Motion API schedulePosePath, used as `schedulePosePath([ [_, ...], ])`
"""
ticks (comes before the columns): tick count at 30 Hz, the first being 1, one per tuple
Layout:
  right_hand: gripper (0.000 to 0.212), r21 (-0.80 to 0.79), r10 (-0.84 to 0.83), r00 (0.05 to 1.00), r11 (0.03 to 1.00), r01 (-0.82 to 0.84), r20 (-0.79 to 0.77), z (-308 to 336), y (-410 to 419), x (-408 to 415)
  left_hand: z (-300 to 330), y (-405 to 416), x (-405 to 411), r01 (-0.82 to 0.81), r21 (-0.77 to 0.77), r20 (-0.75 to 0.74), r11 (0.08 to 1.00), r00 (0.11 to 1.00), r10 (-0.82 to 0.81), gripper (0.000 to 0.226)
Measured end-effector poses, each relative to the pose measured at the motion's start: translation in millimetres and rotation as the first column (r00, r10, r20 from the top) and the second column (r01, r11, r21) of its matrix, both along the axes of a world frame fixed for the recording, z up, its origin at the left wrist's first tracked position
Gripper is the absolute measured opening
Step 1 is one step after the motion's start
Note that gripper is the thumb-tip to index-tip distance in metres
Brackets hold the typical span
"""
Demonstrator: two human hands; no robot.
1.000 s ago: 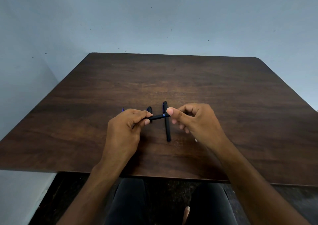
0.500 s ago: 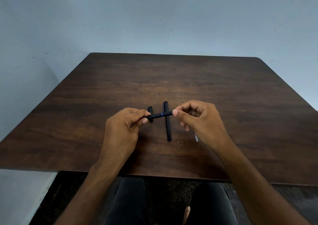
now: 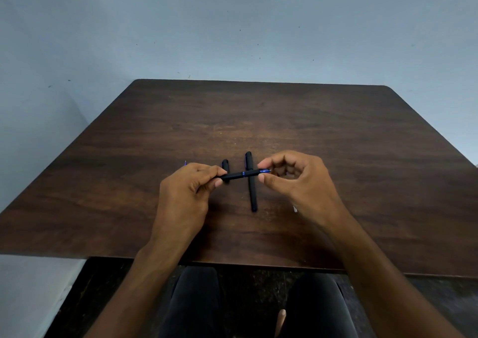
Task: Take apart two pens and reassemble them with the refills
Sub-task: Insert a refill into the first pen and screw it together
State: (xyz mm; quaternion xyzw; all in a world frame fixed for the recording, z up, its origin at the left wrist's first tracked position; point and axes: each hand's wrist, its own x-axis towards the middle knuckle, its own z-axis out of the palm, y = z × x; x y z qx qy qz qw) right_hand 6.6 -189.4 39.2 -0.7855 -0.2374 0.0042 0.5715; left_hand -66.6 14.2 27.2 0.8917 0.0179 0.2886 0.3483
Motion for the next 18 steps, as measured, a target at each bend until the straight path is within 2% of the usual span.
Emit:
schedulePosePath([
  [6, 0.003, -0.058, -0.041, 0.999, 0.997, 0.043, 0.033, 0.8, 0.8, -1.9, 0.3, -0.4, -1.3, 0.003, 0.002, 0.015, 1.000, 1.000, -0.003, 0.022],
  [11, 0.030, -0.144, -0.074, 0.989, 0.985, 0.092, 0.128, 1.3, 5.6, -1.7, -1.5, -1.5, -2.0, 0.007, -0.007, 0.022, 1.000, 1.000, -0.006, 0.022],
  [14, 0.036, -0.177, -0.091, 0.988, 0.978, 0.113, 0.128, 1.1, 6.8, -0.8, -2.2, -1.0, -2.1, 0.005, -0.007, 0.014, 1.000, 1.000, -0.005, 0.023],
  [16, 0.026, -0.159, -0.079, 0.989, 0.982, 0.098, 0.123, 0.8, 4.5, 0.7, -2.1, 0.4, -1.6, 0.001, -0.016, 0.010, 1.000, 1.000, -0.001, 0.023],
  [18, 0.017, -0.070, -0.038, 0.996, 0.997, 0.044, 0.076, 0.7, 1.1, 1.2, -2.0, 2.1, -1.0, -0.002, -0.023, 0.015, 1.000, 1.000, 0.003, 0.023],
])
